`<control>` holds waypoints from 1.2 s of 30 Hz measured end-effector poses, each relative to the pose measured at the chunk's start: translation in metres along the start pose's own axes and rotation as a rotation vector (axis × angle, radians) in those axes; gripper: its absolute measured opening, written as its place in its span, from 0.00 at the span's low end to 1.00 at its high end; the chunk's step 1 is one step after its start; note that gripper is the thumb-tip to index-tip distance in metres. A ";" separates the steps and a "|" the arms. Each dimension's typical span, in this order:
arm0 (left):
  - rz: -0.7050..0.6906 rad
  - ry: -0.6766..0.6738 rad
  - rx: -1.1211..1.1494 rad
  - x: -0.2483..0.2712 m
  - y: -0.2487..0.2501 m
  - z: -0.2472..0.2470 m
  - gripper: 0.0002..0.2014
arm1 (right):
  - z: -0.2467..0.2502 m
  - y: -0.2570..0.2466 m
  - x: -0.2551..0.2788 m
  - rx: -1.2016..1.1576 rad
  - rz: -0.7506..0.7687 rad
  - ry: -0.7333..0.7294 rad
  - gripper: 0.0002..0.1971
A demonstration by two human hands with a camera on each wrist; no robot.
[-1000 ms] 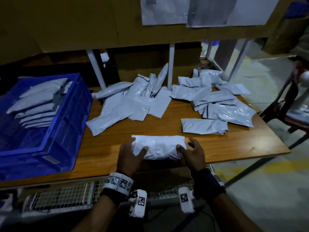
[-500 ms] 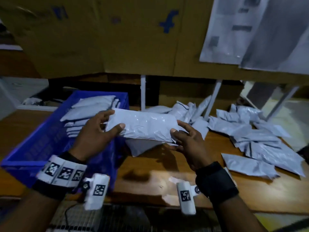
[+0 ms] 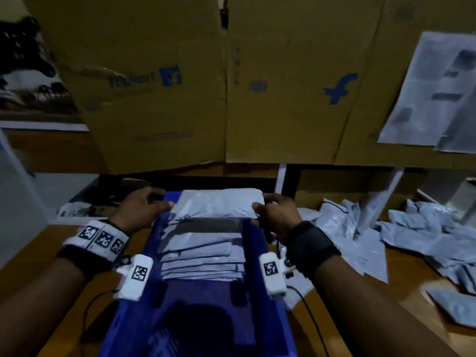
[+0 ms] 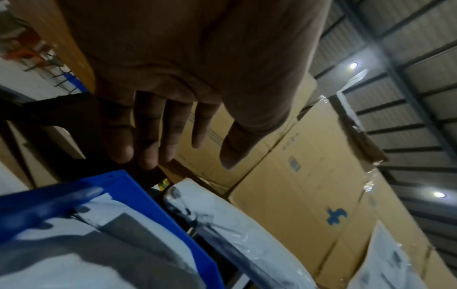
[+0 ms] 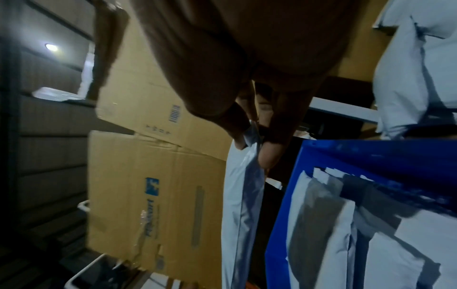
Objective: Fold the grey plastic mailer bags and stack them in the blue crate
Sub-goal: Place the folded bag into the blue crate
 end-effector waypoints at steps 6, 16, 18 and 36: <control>0.126 -0.052 -0.018 -0.059 -0.039 0.003 0.18 | -0.046 0.017 -0.067 0.156 -0.055 0.037 0.15; 0.223 -0.118 -0.020 -0.083 -0.050 -0.003 0.18 | -0.090 0.012 -0.119 0.494 -0.062 0.058 0.27; 0.233 -0.123 -0.024 -0.086 -0.054 -0.004 0.19 | -0.092 0.014 -0.124 0.644 -0.054 0.071 0.26; 0.186 -0.113 -0.020 -0.066 -0.049 0.002 0.16 | -0.072 0.015 -0.105 0.891 0.096 0.103 0.22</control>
Point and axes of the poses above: each hand's wrist, its own x-axis away from the middle knuckle, its own z-axis out of the back of the hand, y = z × x, the point moved 4 cm from there along -x, towards the middle knuckle, and after that the axes turned 1 degree about y, right-handed, at the moved point
